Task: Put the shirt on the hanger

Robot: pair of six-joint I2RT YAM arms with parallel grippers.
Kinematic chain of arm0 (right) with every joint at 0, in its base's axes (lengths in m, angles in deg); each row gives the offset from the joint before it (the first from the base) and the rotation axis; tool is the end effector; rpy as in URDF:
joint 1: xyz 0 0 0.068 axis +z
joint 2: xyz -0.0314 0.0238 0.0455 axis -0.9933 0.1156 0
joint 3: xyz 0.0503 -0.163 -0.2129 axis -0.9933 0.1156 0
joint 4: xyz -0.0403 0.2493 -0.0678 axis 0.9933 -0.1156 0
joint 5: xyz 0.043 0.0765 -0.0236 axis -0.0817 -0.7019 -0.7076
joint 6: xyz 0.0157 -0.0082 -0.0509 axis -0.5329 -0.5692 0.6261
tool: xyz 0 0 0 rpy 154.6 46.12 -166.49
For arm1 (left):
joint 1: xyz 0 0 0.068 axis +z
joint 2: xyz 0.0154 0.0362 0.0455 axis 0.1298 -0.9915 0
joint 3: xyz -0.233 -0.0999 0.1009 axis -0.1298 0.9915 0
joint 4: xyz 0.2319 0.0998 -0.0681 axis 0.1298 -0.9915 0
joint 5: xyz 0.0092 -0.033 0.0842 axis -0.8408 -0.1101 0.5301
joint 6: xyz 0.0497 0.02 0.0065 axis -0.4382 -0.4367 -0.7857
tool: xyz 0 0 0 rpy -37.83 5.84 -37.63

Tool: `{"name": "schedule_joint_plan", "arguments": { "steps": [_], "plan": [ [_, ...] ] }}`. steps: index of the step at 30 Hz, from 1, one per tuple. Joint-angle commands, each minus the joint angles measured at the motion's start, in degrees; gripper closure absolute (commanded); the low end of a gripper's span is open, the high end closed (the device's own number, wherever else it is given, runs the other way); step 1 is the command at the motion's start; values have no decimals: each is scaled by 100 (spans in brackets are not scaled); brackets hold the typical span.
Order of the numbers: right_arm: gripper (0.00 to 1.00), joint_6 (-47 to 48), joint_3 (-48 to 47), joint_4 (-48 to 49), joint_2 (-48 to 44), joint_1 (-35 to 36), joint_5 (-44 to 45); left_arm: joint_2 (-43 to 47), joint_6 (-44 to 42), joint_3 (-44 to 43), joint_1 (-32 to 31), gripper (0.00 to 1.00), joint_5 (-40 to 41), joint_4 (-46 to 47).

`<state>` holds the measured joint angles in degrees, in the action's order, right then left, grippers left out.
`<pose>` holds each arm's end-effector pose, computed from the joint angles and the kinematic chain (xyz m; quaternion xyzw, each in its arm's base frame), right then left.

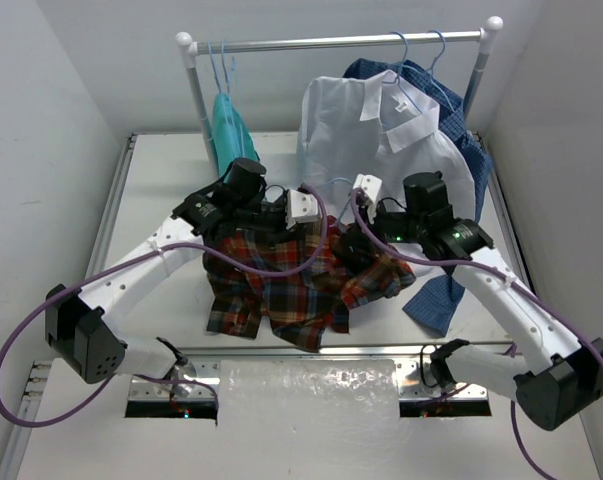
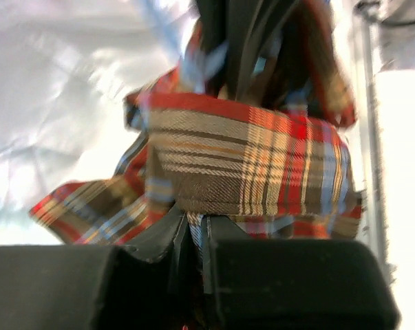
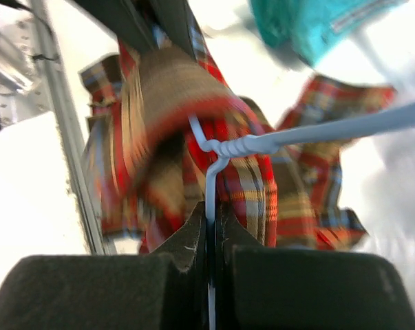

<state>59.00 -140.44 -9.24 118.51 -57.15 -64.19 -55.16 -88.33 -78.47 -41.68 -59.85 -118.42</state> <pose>0.2103 0.1272 0.3254 -0.4137 0.7371 0.3303 0.4201 0.2315 -0.1838 0.3433 0.6201 0.5950 -0.2726 0.4326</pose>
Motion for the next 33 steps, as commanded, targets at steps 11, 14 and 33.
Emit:
{"name": "schedule_joint_plan", "arguments": {
  "steps": [11,14,33],
  "plan": [
    [100,47,-552,-1303,-797,-398,625,318,-916,374,372,72,1139,-257],
    [100,117,-833,-1637,-850,-398,652,292,-890,444,398,89,1367,-91],
    [100,-120,-1053,-1225,-798,-398,731,-121,-1469,-1433,126,21,-432,-1011]
  ]
}}
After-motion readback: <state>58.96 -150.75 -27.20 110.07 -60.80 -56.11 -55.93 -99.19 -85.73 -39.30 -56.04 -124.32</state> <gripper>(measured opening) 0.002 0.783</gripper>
